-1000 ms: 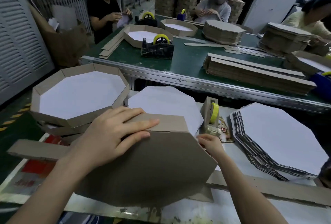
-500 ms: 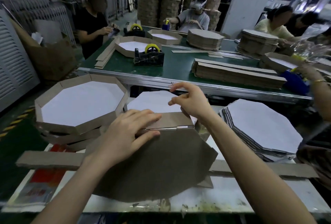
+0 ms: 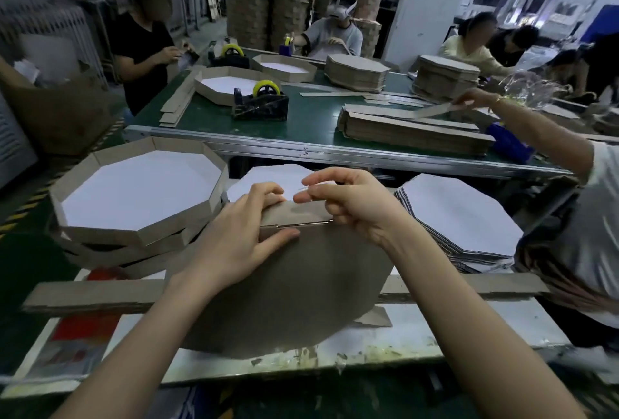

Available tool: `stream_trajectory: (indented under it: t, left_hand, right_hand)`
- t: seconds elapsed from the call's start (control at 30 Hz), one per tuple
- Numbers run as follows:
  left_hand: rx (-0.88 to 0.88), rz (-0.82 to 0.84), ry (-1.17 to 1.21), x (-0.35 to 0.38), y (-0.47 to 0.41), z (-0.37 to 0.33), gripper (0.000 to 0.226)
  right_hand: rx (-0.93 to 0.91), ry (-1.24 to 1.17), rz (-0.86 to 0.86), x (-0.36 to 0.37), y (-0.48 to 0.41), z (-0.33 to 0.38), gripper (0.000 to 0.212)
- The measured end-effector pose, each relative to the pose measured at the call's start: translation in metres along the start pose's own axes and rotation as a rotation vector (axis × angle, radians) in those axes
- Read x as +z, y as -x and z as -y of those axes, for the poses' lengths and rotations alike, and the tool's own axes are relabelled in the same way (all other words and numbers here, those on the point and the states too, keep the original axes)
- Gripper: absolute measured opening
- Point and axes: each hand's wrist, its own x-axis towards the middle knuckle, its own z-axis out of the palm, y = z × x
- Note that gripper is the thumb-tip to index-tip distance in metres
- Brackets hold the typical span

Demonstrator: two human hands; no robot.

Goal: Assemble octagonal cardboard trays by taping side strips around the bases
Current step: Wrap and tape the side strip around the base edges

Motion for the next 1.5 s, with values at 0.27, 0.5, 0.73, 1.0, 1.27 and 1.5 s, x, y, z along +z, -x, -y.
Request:
stream_trajectory:
  t: [0.27,0.5,0.73,1.0,1.27,1.5]
  left_hand:
    - [0.069,-0.035,0.011,-0.005,0.005,0.0,0.058]
    - [0.118,-0.01,-0.054,-0.007,0.007,-0.009,0.035]
    - [0.163,0.032,-0.108,-0.014,0.005,-0.013,0.042]
    - [0.145,0.034,-0.137,-0.011,0.002,-0.013,0.041]
    - [0.145,0.022,-0.141,-0.007,-0.001,-0.006,0.039]
    - [0.137,-0.003,-0.091,-0.006,-0.001,0.005,0.034]
  right_hand:
    - [0.063,0.036,-0.045,0.008,0.025,-0.025,0.015]
    - [0.077,-0.029,-0.044,0.01,0.036,-0.038,0.015]
    - [0.068,-0.038,-0.014,0.007,0.04,-0.046,0.017]
    - [0.124,0.061,0.098,-0.004,0.041,-0.042,0.021]
    - [0.256,0.16,0.151,-0.014,0.034,-0.042,0.018]
    - [-0.211,0.188,-0.18,-0.028,0.02,-0.047,0.028]
